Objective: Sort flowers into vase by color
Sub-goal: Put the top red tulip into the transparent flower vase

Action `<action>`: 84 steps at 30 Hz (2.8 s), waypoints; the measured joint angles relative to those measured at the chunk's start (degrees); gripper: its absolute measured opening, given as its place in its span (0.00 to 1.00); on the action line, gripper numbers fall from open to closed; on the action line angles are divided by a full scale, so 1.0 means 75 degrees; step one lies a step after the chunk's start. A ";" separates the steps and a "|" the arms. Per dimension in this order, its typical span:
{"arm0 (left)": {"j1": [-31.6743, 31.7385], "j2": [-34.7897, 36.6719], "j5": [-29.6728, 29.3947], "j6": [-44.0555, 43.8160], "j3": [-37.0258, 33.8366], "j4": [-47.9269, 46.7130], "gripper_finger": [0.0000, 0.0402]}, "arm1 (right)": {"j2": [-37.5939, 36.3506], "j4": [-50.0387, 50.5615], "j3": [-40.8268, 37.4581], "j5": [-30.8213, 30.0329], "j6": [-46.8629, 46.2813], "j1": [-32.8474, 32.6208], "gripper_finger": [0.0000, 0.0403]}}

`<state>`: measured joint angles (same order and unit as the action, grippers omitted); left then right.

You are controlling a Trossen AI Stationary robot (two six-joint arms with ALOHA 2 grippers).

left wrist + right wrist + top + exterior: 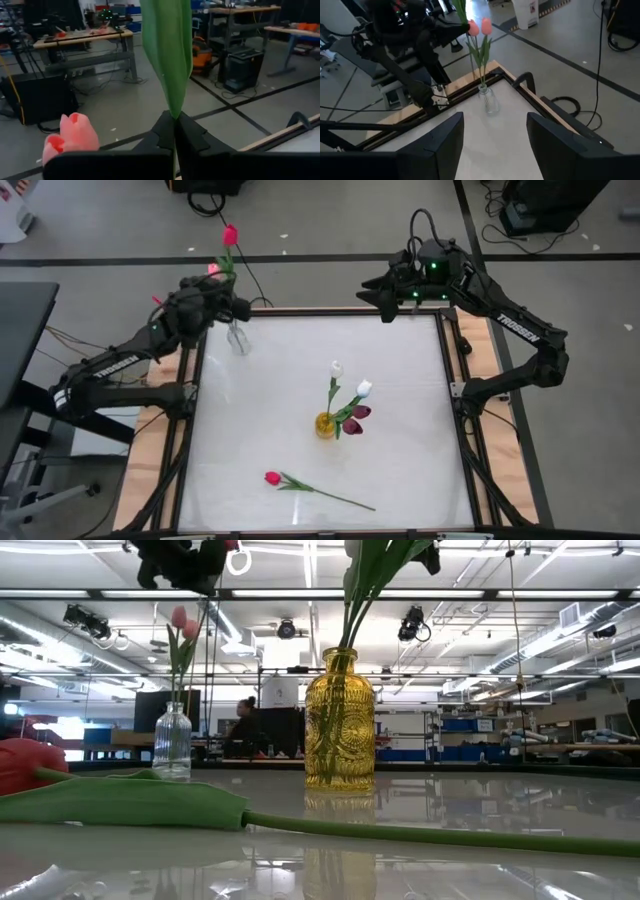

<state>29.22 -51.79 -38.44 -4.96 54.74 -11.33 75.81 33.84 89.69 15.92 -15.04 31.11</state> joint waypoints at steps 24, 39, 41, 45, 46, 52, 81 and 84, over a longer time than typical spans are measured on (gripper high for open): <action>0.1328 0.1290 0.2110 0.1181 -0.2748 0.2908 0.02 | 0.0000 0.0015 0.0000 -0.0399 0.0026 -0.0134 0.56; 0.1930 0.1813 0.2478 0.0316 -0.3634 0.2913 0.02 | 0.0000 -0.0085 0.0000 -0.0860 -0.0036 -0.0119 0.56; 0.1933 0.1813 0.2470 0.0195 -0.3720 0.3046 0.02 | 0.0000 -0.0090 0.0000 -0.0844 -0.0059 -0.0118 0.56; 0.1932 0.1813 0.2467 0.0170 -0.3748 0.3318 0.02 | 0.0000 -0.0090 0.0000 -0.0833 -0.0159 -0.0117 0.56; 0.1930 0.1813 0.2466 0.0176 -0.3748 0.3528 0.02 | 0.0000 -0.0092 0.0000 -0.0833 -0.0218 -0.0118 0.56; 0.1930 0.1813 0.2458 0.0688 -0.3471 0.4102 0.02 | 0.0000 -0.0093 0.0000 -0.0831 -0.0260 -0.0119 0.56; 0.1930 0.1824 0.2454 -0.0343 -0.2139 0.0822 0.02 | 0.0003 -0.0030 0.0000 -0.0920 -0.0377 0.0015 0.56; 0.1930 0.1816 0.2452 -0.0768 -0.2139 0.0632 0.02 | 0.0003 -0.0052 0.0000 -0.0918 -0.0377 0.0012 0.56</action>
<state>43.70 -38.17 -20.05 -10.72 38.70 -6.59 75.83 33.45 89.69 9.04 -17.87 31.20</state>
